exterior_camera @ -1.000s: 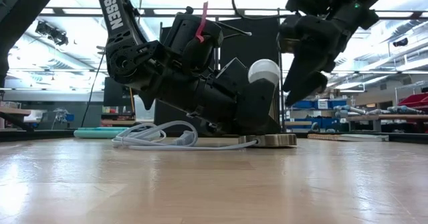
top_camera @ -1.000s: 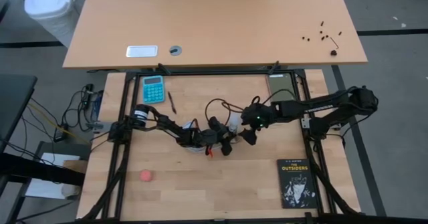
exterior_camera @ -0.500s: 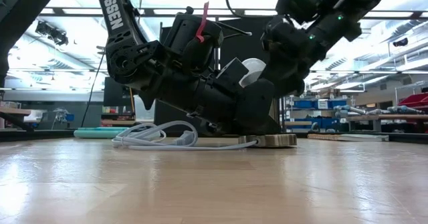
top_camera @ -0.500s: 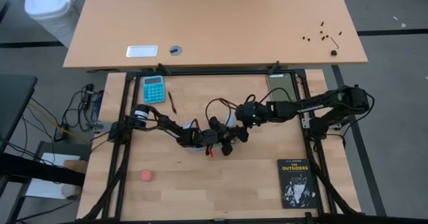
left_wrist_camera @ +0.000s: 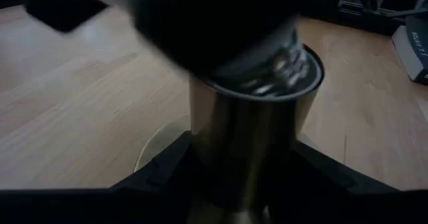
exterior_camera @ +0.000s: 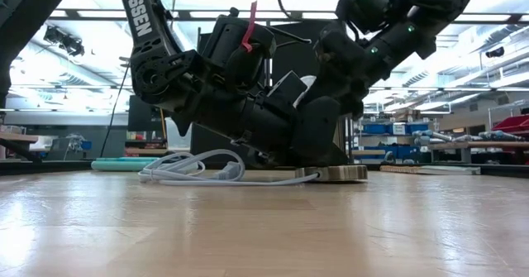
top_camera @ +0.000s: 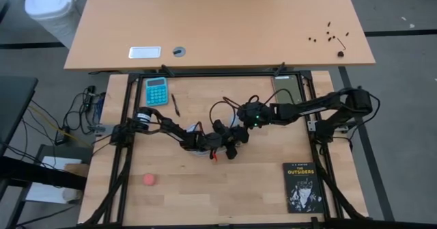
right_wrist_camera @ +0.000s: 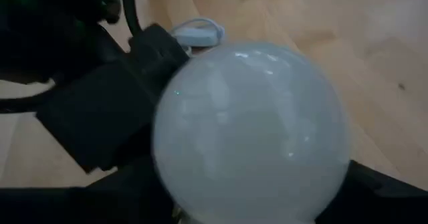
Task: Screw lightbulb
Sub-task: Remove the white lightbulb from the desk lamp
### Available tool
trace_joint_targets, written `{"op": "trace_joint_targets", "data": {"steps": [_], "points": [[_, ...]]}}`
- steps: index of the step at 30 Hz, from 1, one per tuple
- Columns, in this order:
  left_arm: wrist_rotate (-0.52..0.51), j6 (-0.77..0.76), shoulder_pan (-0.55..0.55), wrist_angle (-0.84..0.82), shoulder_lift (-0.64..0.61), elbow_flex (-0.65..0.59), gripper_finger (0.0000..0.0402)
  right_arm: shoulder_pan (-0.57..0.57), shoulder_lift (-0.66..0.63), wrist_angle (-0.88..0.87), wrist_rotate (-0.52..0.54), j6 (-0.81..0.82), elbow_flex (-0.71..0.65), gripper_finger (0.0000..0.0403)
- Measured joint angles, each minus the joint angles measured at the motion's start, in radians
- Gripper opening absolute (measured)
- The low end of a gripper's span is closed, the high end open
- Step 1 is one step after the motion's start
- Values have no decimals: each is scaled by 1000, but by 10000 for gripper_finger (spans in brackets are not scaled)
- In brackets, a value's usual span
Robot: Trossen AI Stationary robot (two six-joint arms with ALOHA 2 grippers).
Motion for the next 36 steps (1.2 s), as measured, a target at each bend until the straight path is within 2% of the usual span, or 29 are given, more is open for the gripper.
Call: {"op": "trace_joint_targets", "data": {"steps": [7,11,16,24,27,32,36], "points": [[-7,3,0,-2,0,0,197,-19,-17,-8,-47,-21,0,194],[-10,4,0,3,0,0,204,-28,-23,-14,-52,-23,0,168],[-11,19,0,31,1,-2,212,-72,-80,-64,-55,-30,0,161],[0,18,0,45,-13,-4,213,-143,-203,-388,-28,-70,0,160],[-31,7,4,16,-16,-3,214,-168,-210,-501,-21,-42,0,160],[-125,-20,24,-18,-18,-2,214,-191,-184,-589,-21,33,0,160],[-135,-21,40,-20,-18,-2,214,-191,-160,-637,-26,92,0,160]]}}
